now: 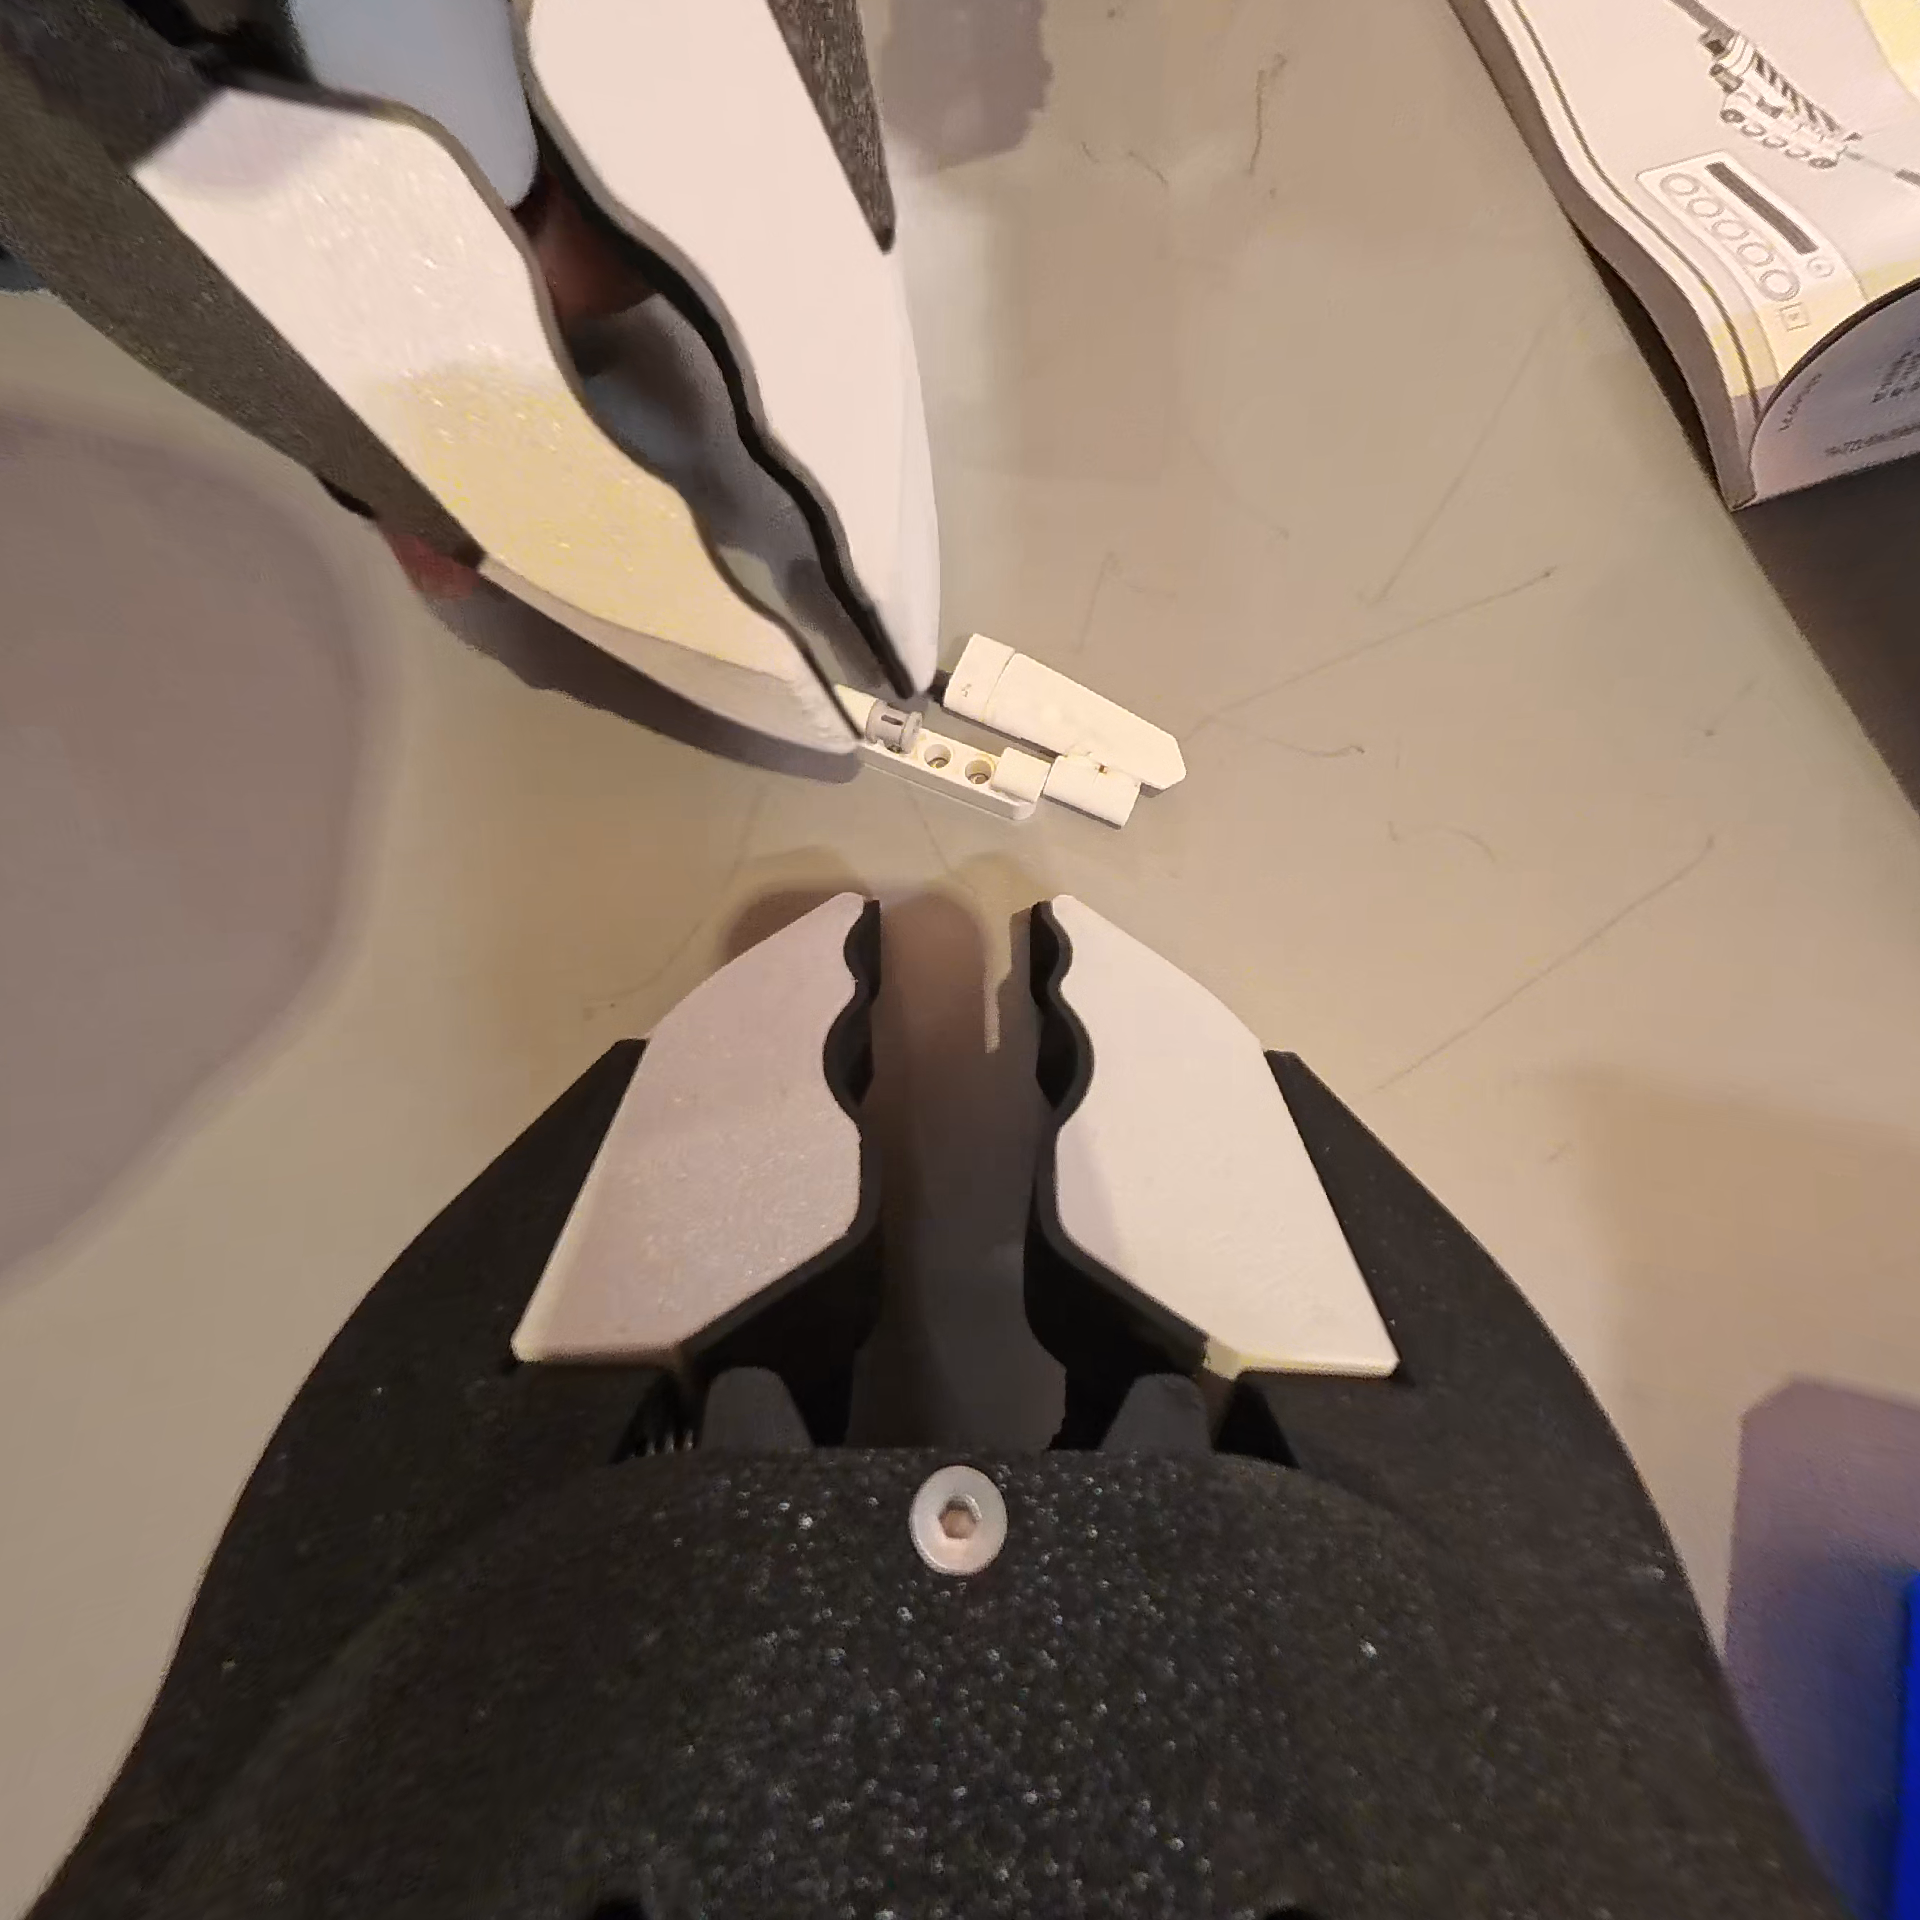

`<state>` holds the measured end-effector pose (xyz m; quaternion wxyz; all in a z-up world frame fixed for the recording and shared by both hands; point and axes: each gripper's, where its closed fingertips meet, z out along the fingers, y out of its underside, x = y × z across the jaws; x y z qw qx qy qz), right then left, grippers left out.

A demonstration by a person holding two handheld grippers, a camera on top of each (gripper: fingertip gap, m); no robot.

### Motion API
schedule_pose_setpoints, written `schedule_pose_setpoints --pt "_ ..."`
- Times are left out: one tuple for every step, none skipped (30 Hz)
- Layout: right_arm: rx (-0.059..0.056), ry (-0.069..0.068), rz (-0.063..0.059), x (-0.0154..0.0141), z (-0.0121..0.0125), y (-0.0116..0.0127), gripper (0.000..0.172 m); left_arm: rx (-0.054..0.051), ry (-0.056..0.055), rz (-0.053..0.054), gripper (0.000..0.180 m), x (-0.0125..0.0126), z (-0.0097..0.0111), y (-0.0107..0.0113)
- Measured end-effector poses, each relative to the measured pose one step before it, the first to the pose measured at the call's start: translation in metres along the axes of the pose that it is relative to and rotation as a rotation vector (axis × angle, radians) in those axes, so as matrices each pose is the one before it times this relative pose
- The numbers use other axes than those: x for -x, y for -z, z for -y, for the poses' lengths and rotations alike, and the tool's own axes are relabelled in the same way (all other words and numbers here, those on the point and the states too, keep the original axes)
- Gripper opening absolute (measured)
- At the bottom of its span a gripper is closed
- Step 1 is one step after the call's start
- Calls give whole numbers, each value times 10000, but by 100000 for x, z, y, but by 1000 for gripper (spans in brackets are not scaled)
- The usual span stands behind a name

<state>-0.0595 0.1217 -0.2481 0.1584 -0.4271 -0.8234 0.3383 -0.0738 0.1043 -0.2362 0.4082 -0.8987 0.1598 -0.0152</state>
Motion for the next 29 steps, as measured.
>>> schedule_pose_setpoints --pt "6 31 -12 13 -7 -13 28 29 -97 130 4 63 -54 -36" --pt "5 32 -9 18 1 -6 28 -8 40 40 3 32 24 37" --pt "4 31 -4 16 6 4 28 -9 140 -42 1 18 32 77" --pt "0 31 7 31 5 -6 28 4 181 -111 0 -8 -32 69" --pt "-12 34 2 14 30 4 28 31 237 -142 0 24 -100 48" --pt "-62 56 -13 -4 95 24 28 -18 296 -136 0 62 -49 52" --pt "-87 82 4 25 126 50 28 -14 313 -153 0 51 -45 52" --pt "-83 92 0 27 132 44 28 -20 297 -149 0 46 -41 45" --pt "-63 101 -3 35 105 18 28 -13 263 -153 0 19 -38 39" --pt "-49 121 1 56 82 7 28 -3 253 -172 0 -37 -35 44" --pt "-48 145 0 67 96 7 28 -6 265 -160 0 -29 -43 41" --pt "-51 177 -4 75 100 -4 28 -8 251 -158 0 -20 -26 23" --pt "-55 210 -18 77 110 -20 28 -13 194 -149 0 -41 -28 26" --pt "-66 246 -48 51 138 -16 28 -15 126 -109 0 -11 -5 21" --pt "-64 258 -84 -3 129 -26 28 -12 39 -56 0 -12 -6 12" --pt "-53 237 -99 -36 96 -22 29 3 -46 -1 0 -16 -17 17" --pt "-24 179 -75 -18 46 -20 29 19 -91 45 0 -15 0 21" --pt "12 66 -43 -21 -17 -17 29 17 -131 60 0 -38 15 49" --pt "35 -29 -10 -21 -46 -26 29 3 -147 63 1 -48 52 91" --pt "22 -50 -29 -77 -37 -7 29 -9 -142 86 4 -21 79 121" --pt "7 -69 -20 -75 -26 1 29 -1 -120 104 10 7 93 140" --pt "2 -87 -10 -79 -13 0 29 51 -121 41 13 -77 -2 120" --pt "4 -92 -11 -83 -28 -1 29 92 -149 71 15 -45 -73 93" --pt "6 -87 -8 -67 -19 -7 29 102 -203 120 16 3 -111 69" --pt "1 -70 -1 -52 -7 3 29 90 -211 135 17 4 -101 30" --pt "3 -54 -9 -51 -11 -4 29 90 -169 76 17 -60 -102 -15" --pt "7 -46 -1 -31 -23 -6 29 97 -104 25 16 -115 -131 -53" --pt "19 -43 2 -27 -29 -8 29 85 -76 -2 16 -146 -115 -85" --pt "12 -31 5 -11 -31 -11 29 77 -56 17 15 -84 -119 -100"
